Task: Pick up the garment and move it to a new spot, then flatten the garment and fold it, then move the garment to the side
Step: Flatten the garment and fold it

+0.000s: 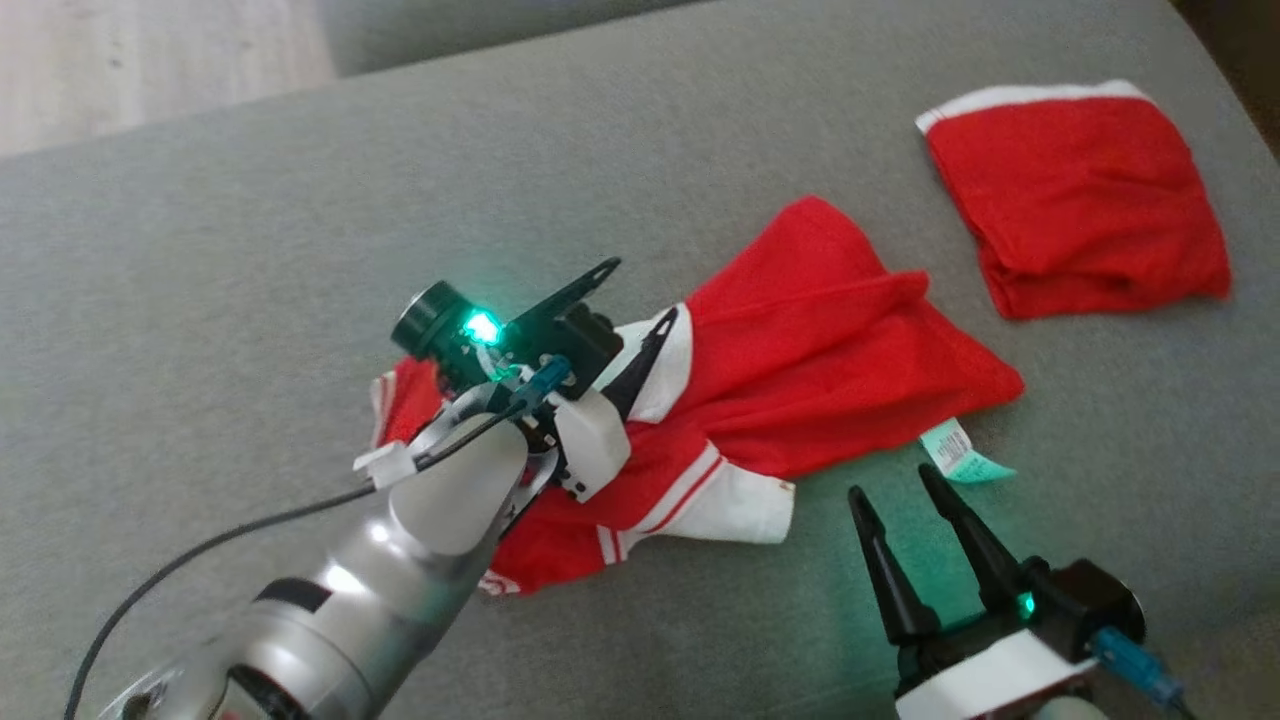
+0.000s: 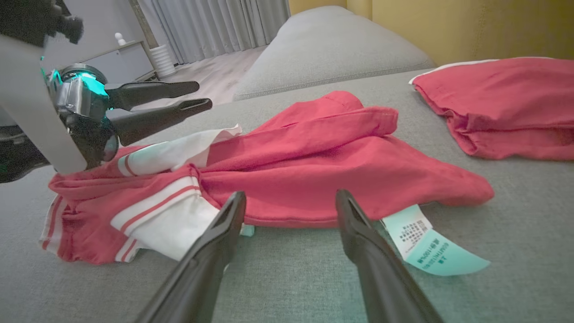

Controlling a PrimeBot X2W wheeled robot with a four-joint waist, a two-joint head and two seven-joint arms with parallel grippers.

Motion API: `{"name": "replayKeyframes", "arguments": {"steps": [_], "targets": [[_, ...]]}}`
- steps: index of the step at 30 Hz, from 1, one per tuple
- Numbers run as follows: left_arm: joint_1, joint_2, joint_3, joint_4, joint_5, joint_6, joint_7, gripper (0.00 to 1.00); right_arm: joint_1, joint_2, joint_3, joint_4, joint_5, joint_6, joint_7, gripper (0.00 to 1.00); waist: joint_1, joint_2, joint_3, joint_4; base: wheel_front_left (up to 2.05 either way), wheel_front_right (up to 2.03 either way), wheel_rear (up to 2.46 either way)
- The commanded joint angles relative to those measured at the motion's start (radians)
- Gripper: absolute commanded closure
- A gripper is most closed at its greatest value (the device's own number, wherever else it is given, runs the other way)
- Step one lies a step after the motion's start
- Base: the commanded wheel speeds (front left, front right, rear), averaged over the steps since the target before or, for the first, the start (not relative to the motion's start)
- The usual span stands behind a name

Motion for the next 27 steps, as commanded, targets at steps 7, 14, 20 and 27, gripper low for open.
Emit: {"name": "replayKeyframes", "arguments": {"steps": [7,14,20,27], "targets": [[-0.085,0.005,-0.074,0.002,-0.062,-0.028,0.014,0.00,-0.063,-0.010,0.033,-0.031,0.016,-0.001,-0.011,0.00,-0.0003,0.0000,0.067,-0.060,0.00,0.00,0.00],[-0.102,0.005,-0.116,0.054,-0.119,-0.014,0.038,0.00,-0.072,-0.003,0.030,-0.033,0.016,-0.001,-0.011,0.00,-0.0003,0.0000,0.084,-0.076,0.00,0.00,0.00],[-0.108,0.005,-0.112,0.073,-0.200,0.000,0.045,0.00,-0.075,0.000,0.032,-0.034,0.016,-0.001,-0.011,0.00,-0.0003,0.0000,0.092,-0.082,0.00,0.00,0.00],[-0.108,0.005,-0.125,0.085,-0.278,0.019,0.072,0.28,-0.081,-0.003,0.033,-0.037,0.014,-0.001,-0.011,0.00,-0.0003,0.0000,0.094,-0.079,0.00,0.00,0.00]]}}
